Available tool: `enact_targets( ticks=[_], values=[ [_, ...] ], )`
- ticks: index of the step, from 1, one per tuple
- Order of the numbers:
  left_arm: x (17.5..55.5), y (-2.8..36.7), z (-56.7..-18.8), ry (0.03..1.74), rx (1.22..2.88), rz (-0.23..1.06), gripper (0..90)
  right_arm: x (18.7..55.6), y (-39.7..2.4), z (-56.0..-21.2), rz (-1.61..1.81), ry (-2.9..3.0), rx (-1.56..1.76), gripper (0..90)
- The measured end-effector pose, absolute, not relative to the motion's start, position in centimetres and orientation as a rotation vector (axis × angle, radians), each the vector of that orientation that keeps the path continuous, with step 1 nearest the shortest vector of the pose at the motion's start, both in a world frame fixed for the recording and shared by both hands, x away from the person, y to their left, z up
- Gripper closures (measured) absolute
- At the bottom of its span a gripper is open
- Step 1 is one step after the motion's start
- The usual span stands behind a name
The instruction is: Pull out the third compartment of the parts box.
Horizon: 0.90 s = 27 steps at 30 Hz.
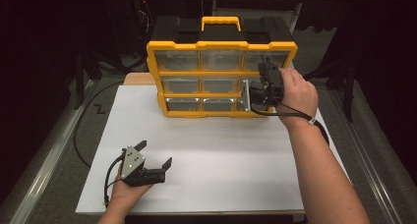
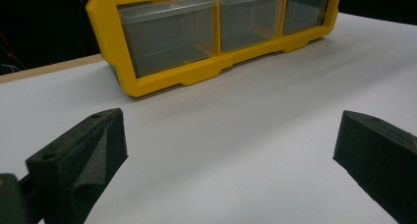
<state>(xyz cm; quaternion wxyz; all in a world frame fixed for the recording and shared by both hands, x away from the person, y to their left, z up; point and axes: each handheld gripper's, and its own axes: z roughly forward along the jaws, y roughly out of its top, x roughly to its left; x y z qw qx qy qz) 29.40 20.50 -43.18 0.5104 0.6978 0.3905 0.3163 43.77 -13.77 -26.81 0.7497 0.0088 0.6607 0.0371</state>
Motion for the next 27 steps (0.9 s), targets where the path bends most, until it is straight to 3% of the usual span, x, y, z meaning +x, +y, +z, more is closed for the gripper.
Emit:
enact_targets(
  ticks=[27],
  values=[
    [29.4,20.6,-43.2,0.942,1.676,0.755,0.5,45.6,-14.2,-26.6,0.019,1.429,0.004,78.0]
  ],
)
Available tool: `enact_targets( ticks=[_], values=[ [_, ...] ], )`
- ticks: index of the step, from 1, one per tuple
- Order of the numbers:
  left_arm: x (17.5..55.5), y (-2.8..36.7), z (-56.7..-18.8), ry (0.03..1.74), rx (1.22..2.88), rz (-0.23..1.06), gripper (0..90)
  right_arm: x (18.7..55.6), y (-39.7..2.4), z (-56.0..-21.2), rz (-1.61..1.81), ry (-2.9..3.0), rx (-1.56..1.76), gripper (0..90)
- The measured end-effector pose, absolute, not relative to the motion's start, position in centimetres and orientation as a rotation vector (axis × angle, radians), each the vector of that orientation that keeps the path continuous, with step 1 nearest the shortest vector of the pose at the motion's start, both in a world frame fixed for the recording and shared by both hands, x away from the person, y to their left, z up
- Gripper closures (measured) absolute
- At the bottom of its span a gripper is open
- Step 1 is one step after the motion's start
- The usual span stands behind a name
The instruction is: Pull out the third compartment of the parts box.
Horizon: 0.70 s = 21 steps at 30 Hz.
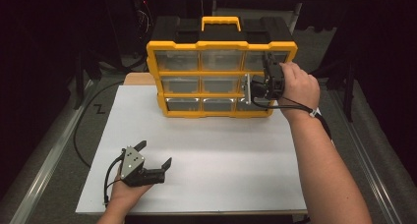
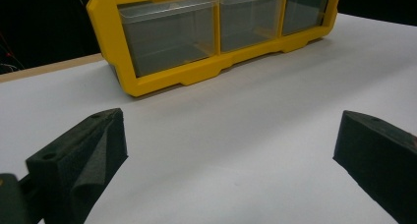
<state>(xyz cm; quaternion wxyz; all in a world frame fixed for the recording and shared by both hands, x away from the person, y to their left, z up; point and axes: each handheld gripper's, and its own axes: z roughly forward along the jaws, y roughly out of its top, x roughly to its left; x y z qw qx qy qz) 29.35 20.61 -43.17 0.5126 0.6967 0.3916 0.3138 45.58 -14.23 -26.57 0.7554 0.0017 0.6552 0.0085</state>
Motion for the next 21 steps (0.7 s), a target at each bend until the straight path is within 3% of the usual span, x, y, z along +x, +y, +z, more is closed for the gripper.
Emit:
enact_targets(
  ticks=[21],
  values=[
    [29.29,20.72,-43.11,0.947,1.667,0.754,0.5,45.21,-14.03,-26.73,0.012,1.398,0.011,84.6]
  ],
)
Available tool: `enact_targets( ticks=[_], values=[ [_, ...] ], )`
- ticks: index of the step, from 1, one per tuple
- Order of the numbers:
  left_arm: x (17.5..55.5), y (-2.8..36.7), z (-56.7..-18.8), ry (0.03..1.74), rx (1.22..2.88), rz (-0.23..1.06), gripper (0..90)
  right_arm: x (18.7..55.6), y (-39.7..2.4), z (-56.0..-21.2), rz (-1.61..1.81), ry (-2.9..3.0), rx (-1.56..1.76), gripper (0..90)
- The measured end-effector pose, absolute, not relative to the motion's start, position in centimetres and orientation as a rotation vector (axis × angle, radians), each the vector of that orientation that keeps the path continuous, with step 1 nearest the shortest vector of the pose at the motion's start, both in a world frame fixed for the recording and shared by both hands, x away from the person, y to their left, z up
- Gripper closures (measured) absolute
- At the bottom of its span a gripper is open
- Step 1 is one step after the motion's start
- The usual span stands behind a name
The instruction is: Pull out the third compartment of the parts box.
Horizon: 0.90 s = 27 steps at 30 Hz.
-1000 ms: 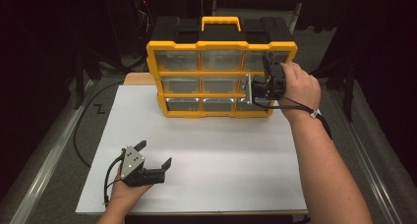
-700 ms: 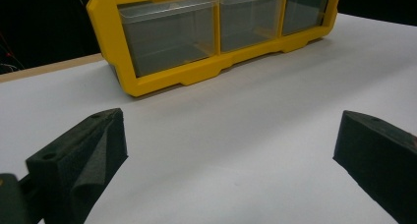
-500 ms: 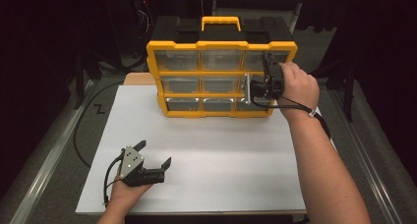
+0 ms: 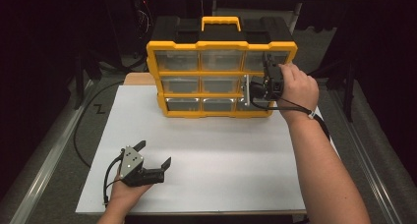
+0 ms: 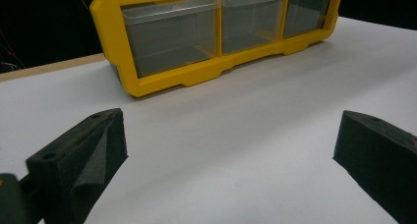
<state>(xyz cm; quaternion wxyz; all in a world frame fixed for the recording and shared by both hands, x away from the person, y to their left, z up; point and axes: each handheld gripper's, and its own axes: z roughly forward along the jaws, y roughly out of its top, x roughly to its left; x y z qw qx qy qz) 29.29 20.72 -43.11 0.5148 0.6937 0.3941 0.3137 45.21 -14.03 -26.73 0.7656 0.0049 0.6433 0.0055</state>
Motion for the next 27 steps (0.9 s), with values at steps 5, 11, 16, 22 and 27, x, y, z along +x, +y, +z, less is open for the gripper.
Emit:
enact_targets(
  ticks=[5,11,16,22,27],
  values=[
    [29.2,20.7,-43.1,0.944,1.666,0.754,0.5,44.3,-14.2,-26.8,0.025,1.388,0.004,84.6],
    [29.3,20.6,-43.1,0.943,1.669,0.75,0.6,42.8,-14.4,-26.8,0.035,1.389,-0.005,84.5],
    [29.2,20.6,-43.1,0.941,1.668,0.75,0.5,41.7,-14.4,-26.8,0.038,1.392,-0.009,84.4],
    [29.3,20.6,-43.1,0.94,1.671,0.748,0.5,40.9,-14.5,-26.9,0.037,1.395,-0.016,84.3],
    [29.2,20.5,-43.1,0.933,1.675,0.748,0.5,40.3,-14.5,-27.0,0.043,1.4,-0.012,84.2]
  ],
)
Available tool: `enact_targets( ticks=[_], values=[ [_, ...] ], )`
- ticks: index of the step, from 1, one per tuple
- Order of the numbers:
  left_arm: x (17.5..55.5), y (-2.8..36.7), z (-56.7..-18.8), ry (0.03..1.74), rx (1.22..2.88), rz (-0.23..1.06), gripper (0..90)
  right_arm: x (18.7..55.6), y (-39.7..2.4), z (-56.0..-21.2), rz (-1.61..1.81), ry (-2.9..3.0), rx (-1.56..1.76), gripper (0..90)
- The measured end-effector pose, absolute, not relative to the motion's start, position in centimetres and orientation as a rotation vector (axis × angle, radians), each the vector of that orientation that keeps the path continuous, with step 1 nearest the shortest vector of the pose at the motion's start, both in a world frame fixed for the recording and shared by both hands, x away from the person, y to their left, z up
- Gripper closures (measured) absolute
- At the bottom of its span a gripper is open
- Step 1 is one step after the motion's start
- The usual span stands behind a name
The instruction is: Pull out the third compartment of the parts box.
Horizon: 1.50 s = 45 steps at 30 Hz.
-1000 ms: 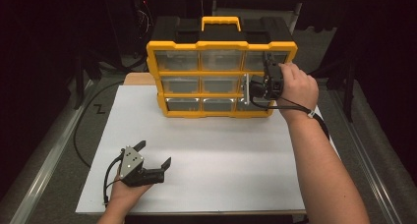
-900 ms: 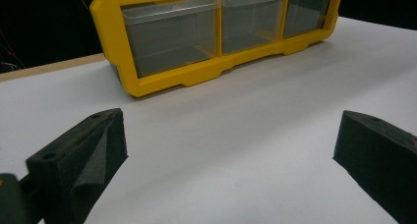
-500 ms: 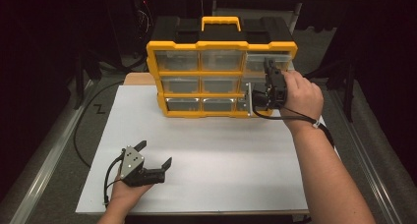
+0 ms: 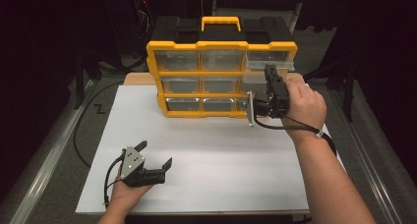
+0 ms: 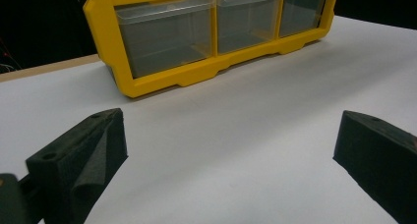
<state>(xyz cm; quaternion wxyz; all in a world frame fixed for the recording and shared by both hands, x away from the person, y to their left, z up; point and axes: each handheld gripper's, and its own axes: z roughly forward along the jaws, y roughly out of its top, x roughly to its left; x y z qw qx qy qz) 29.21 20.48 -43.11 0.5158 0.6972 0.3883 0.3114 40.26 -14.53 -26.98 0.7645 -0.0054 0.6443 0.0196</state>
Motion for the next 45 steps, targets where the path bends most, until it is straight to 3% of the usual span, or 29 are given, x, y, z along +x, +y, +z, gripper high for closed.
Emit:
enact_targets(
  ticks=[8,15,23,36,45],
  values=[
    [29.2,20.5,-43.1,0.94,1.674,0.747,0.5,39.9,-14.6,-26.8,0.045,1.423,-0.012,82.4],
    [29.2,20.5,-43.1,0.935,1.671,0.749,0.5,39.3,-14.6,-26.1,0.055,1.49,-0.01,68.9],
    [29.2,20.5,-43.2,0.935,1.676,0.75,0.5,39.7,-15.1,-25.8,0.053,1.519,0.004,64.7],
    [29.2,20.6,-43.1,0.938,1.668,0.755,0.5,40.6,-15.3,-24.7,0.021,1.562,0.017,68.3],
    [29.1,20.7,-43.0,0.931,1.654,0.753,0.6,41.0,-14.9,-25.0,0.016,1.523,0.014,79.8]
  ],
)
